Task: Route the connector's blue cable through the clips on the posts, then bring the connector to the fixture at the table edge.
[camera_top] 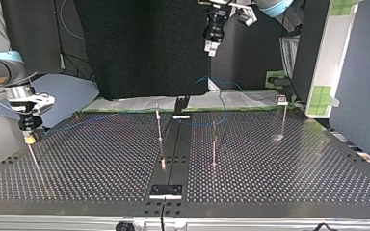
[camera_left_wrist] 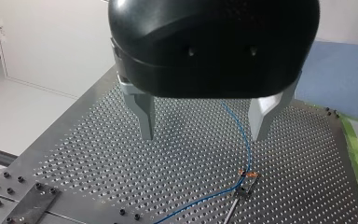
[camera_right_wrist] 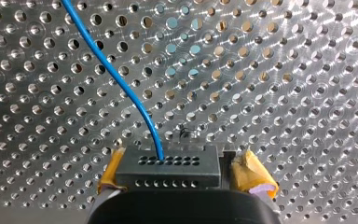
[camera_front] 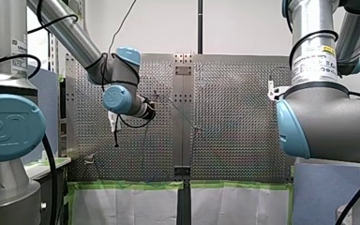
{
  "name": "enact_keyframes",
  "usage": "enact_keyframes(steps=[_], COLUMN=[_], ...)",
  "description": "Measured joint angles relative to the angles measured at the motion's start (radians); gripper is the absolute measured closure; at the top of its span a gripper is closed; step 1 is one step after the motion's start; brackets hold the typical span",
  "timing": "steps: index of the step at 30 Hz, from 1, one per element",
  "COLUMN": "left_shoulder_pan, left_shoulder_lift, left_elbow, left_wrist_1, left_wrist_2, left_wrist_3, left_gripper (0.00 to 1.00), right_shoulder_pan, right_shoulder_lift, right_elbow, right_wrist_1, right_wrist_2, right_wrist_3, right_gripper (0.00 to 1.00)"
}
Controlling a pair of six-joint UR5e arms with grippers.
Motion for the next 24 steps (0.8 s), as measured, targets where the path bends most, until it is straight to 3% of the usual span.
enact_keyframes(steps=[24], left_shoulder_pan=[-0.005], left_shoulder_lift=[-0.002], left_elbow=[0.0], left_wrist_1=[0.015], left_wrist_2=[0.002], left_wrist_3=[0.007], left_gripper=[0.0], right_shoulder_pan=[0.0], right_shoulder_lift=[0.0], right_elbow=[0.0], right_wrist_1=[0.0], right_wrist_2=[0.0], right_wrist_3=[0.0], right_gripper=[0.01])
